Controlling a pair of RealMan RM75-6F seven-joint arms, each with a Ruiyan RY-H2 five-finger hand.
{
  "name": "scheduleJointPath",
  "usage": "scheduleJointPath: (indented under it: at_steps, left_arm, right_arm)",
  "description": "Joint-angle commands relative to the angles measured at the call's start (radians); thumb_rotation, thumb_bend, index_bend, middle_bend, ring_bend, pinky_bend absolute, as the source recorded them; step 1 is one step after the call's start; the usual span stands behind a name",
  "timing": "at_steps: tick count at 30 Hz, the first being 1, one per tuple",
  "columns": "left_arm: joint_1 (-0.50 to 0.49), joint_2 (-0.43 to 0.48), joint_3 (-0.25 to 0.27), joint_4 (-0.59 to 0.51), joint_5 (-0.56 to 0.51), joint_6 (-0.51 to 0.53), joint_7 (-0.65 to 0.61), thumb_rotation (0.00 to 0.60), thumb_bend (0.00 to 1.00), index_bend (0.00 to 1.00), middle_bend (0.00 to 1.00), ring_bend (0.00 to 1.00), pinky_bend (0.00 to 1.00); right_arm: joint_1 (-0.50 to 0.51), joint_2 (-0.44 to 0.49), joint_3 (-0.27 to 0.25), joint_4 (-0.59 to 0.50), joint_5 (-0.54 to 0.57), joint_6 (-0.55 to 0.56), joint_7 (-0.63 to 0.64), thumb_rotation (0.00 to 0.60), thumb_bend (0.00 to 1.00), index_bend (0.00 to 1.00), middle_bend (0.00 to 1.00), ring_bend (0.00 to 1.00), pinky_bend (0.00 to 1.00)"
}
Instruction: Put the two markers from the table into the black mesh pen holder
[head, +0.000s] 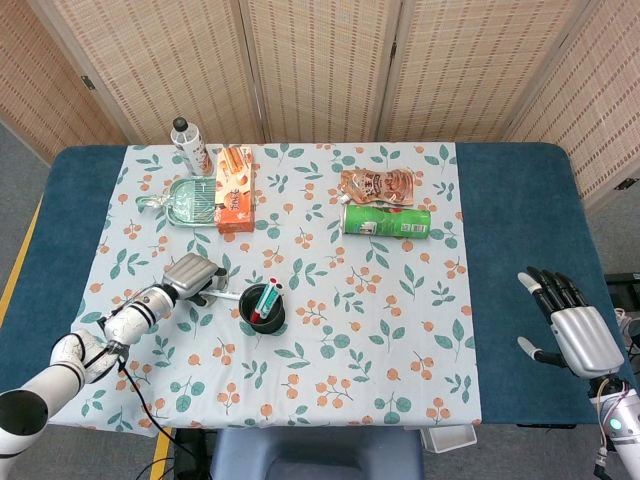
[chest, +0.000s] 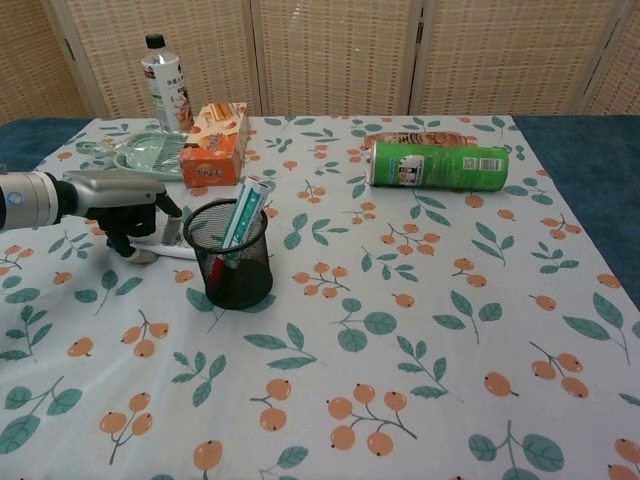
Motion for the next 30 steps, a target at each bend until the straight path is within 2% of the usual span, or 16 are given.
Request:
scheduleJointPath:
  at_steps: [1, 7, 10, 20, 26, 30]
  left_arm:
    - [0.000, -0.004, 0.004, 0.005, 0.001, 0.003, -0.004, 0.600, 0.36, 0.59, 0.98, 1.00, 1.00]
    - [0.010, 0.024, -0.013, -0.028, -0.014, 0.047, 0.008, 0.600, 0.37, 0.61, 0.98, 1.00, 1.00]
    - [0.019, 0.073, -0.040, -0.099, -0.042, 0.072, 0.025, 0.600, 0.37, 0.61, 0.98, 1.00, 1.00]
    - [0.086, 0.352, -0.199, -0.475, -0.262, 0.119, 0.063, 0.600, 0.37, 0.61, 0.98, 1.00, 1.00]
    - [0.146, 0.464, -0.309, -0.637, -0.449, 0.104, -0.045, 0.600, 0.37, 0.61, 0.98, 1.00, 1.00]
    - [0.198, 0.515, -0.368, -0.817, -0.539, 0.150, -0.072, 0.600, 0.37, 0.61, 0.98, 1.00, 1.00]
  right_arm:
    - [0.001, 0.000, 0.000, 0.001, -0.001, -0.001, 0.000, 0.600, 0.25, 0.00, 0.00, 0.00, 0.00]
    - [0.004, -0.002, -0.001, 0.002, -0.003, -0.006, 0.000, 0.600, 0.25, 0.00, 0.00, 0.00, 0.00]
    - [0.004, -0.001, -0.003, 0.002, -0.008, -0.005, 0.004, 0.600, 0.25, 0.00, 0.00, 0.00, 0.00]
    - [-0.006, 0.007, -0.014, -0.001, -0.035, 0.022, 0.017, 0.600, 0.25, 0.00, 0.00, 0.00, 0.00]
    - [-0.010, 0.006, -0.020, -0.004, -0.050, 0.034, 0.010, 0.600, 0.25, 0.00, 0.00, 0.00, 0.00]
    - [0.001, 0.001, -0.018, 0.001, -0.046, 0.014, 0.017, 0.600, 0.25, 0.00, 0.00, 0.00, 0.00]
